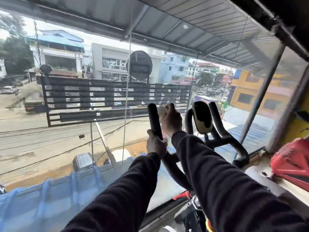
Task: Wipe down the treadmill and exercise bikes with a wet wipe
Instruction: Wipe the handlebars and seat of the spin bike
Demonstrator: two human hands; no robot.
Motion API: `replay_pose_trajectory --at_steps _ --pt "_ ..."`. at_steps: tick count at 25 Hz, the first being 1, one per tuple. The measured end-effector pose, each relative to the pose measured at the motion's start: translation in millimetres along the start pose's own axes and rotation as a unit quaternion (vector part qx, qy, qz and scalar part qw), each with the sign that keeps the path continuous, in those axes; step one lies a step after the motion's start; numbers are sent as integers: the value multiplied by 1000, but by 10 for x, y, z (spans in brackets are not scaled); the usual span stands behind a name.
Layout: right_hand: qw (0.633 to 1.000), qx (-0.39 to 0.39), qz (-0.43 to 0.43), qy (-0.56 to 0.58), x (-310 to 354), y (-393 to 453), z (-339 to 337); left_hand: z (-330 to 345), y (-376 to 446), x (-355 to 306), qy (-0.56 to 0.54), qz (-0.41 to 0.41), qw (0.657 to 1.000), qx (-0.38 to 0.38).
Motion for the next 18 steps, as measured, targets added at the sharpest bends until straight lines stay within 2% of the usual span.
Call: replay_pose_trajectory --at_steps 4,7,11,12,14,16,17,18 --pt "994 33 -85 59 -30 -13 248 37 32 19 -63 11 998 -24" --pt "986 27 -159 49 -211 -141 237 30 71 44 -75 16 997 -25" --pt "991 -22 -133 11 -1 274 216 59 57 57 -76 10 997 -9" --pt "986 -17 -167 -7 62 292 248 52 47 59 -76 11 997 -2" --pt "953 19 -297 -62 66 184 308 41 64 66 -77 16 997 5" --pt "898 76 -423 -93 -44 29 298 38 87 68 -71 20 997 7" --pt "880 95 -452 -110 -42 61 296 41 100 76 -67 18 998 7" --pt "880 99 -447 -128 3 153 301 43 101 75 -64 15 998 7"
Point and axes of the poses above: each hand's wrist, its own y-axis towards the middle knuckle, its own z-axis out of the palm, x = y × z, the point moved 4 cm from there along y, towards the middle knuckle, and after that the axes turned 10 degrees about y, right-handed, at the moved point
